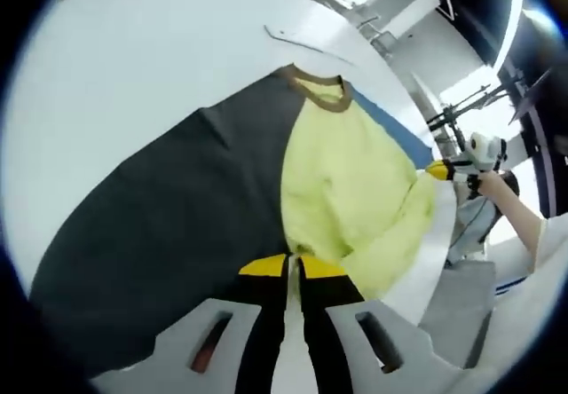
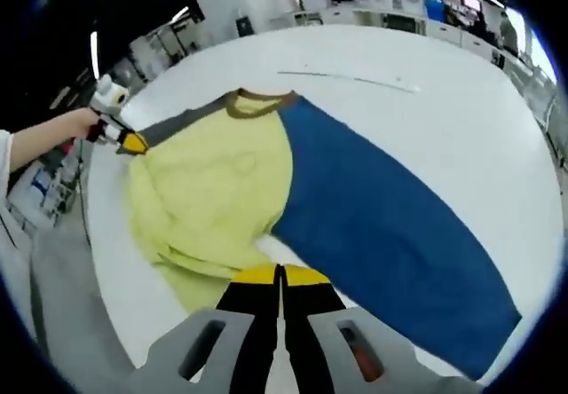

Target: Fold the garment on the visible template until the final outline fits inside the template.

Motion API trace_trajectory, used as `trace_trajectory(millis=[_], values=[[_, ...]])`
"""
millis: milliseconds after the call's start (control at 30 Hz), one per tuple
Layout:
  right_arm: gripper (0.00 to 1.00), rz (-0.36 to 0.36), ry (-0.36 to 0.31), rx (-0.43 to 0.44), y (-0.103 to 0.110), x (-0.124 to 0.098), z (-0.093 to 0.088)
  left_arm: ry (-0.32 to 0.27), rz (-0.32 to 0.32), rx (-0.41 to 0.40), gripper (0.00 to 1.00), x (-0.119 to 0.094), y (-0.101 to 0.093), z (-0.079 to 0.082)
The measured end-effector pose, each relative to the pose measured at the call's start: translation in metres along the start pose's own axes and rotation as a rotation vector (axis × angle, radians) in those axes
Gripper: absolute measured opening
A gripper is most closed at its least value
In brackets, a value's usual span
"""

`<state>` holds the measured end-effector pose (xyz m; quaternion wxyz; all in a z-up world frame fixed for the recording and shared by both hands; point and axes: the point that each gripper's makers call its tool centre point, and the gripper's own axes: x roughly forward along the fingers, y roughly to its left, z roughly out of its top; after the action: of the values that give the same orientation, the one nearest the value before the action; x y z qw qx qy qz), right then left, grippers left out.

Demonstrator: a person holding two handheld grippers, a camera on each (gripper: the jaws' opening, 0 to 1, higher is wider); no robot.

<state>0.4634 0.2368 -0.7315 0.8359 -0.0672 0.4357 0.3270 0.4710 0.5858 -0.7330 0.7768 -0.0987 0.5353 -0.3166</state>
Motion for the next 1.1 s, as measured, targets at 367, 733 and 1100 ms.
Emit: trace_trajectory(millis=[367, 733, 1100], values=[[0.05, -0.009, -0.076, -0.028, 0.013, -0.018, 0.009, -0.099, 0.038, 0.083, 0.21, -0.027, -0.016, -0.006], [0.10, -0.038, -0.179, 0.021, 0.021, -0.042, 0.011, -0.147, 0.049, 0.090, 0.37, -0.044, -0.028, -0.021], [0.27, -0.040, -0.163, 0.054, 0.037, -0.061, -0.001, -0.151, 0.092, 0.140, 0.53, -0.063, -0.041, -0.042]])
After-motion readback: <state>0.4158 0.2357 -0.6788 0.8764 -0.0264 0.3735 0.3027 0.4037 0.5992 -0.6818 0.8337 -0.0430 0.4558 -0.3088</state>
